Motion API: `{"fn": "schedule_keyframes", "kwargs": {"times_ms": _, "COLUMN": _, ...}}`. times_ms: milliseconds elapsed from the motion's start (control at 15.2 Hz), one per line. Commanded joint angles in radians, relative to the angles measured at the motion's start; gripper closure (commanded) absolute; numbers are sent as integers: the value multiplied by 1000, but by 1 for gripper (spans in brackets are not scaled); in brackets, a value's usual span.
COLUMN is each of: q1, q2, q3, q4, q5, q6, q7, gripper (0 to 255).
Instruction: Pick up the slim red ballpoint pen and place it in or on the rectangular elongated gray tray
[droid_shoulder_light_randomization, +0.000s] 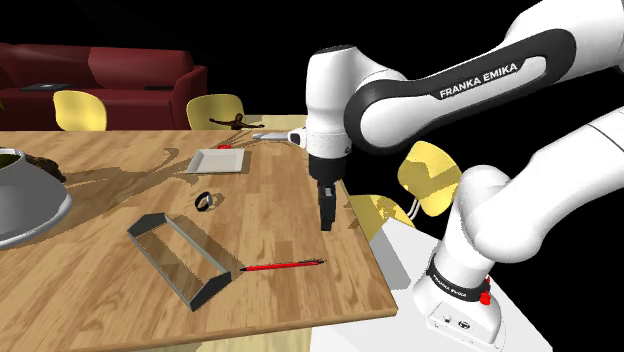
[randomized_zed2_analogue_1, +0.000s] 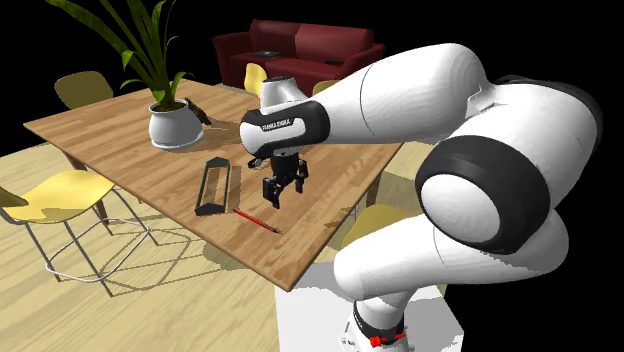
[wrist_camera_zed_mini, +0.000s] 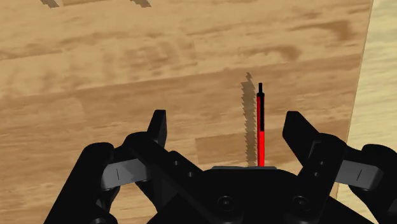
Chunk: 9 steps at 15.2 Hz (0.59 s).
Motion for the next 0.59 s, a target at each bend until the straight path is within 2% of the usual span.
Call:
{"fn": "schedule_keyframes", "kwargs": {"times_ms": 0, "q1": 35, "q2": 36, "q3": 27, "q4": -23, "q5": 24, "q6": 59, "q7": -11, "gripper": 0}}
{"fn": "schedule_keyframes", "kwargs": {"times_ms": 198, "q1": 85, "q2": 91, "q3": 66, "q4": -49, "q5": 58, "q6": 140, "q7": -30, "gripper": 0}}
{"fn": "schedule_keyframes", "kwargs": {"times_ms": 528, "q1": 92, "q2": 134, "q3": 82, "q4": -85, "q5": 69, "q6": 218, "q7": -32, "gripper": 0}}
